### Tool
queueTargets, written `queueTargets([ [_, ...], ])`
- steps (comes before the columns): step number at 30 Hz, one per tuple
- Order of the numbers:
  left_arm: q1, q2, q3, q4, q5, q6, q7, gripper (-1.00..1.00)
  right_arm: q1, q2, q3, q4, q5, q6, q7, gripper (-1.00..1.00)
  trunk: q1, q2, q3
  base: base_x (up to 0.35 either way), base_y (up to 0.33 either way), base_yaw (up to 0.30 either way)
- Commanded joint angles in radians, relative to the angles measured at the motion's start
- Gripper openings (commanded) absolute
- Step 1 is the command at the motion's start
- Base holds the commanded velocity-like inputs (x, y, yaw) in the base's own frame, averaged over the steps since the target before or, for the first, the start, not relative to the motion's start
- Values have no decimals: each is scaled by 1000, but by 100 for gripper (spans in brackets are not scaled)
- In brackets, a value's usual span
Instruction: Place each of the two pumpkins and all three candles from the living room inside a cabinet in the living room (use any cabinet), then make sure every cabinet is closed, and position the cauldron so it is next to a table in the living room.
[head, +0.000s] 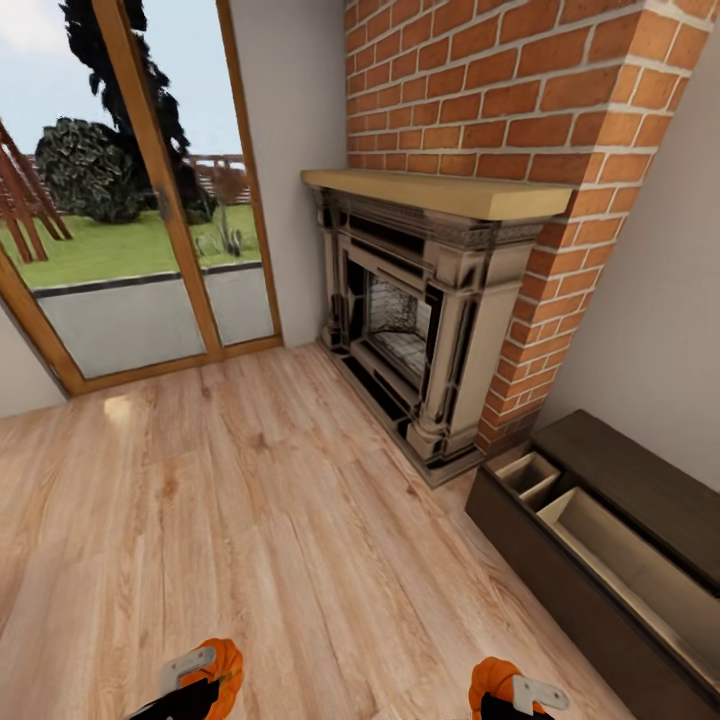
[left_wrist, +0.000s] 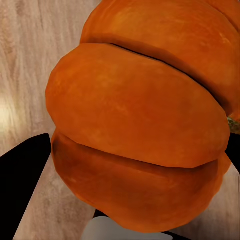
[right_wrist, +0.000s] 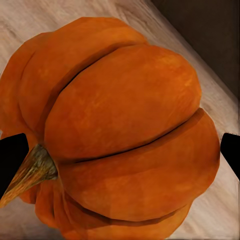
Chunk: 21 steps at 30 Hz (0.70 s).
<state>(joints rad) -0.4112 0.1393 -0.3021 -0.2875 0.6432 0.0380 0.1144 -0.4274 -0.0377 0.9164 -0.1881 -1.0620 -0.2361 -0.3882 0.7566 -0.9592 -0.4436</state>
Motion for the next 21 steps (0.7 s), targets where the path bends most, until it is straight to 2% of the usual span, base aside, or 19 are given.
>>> queueTargets([
  [1,0,1,-9,-4,6,4,11,-100,-1,-1,9,-2,-10,-3,-4,-100,0,-1,-1,0,0,-280],
  [9,0,1,-9,-4,6,4,11,-100,-1,-2,9,-2,-11,-3,-4,-100,0,-1,-1,19,116,-280],
  [21,0,0,-8,-4,6,-3,9,-100,-1,-2,7,-2,-12,-5,-4,-100,0,-1,-1,2,7,-280],
])
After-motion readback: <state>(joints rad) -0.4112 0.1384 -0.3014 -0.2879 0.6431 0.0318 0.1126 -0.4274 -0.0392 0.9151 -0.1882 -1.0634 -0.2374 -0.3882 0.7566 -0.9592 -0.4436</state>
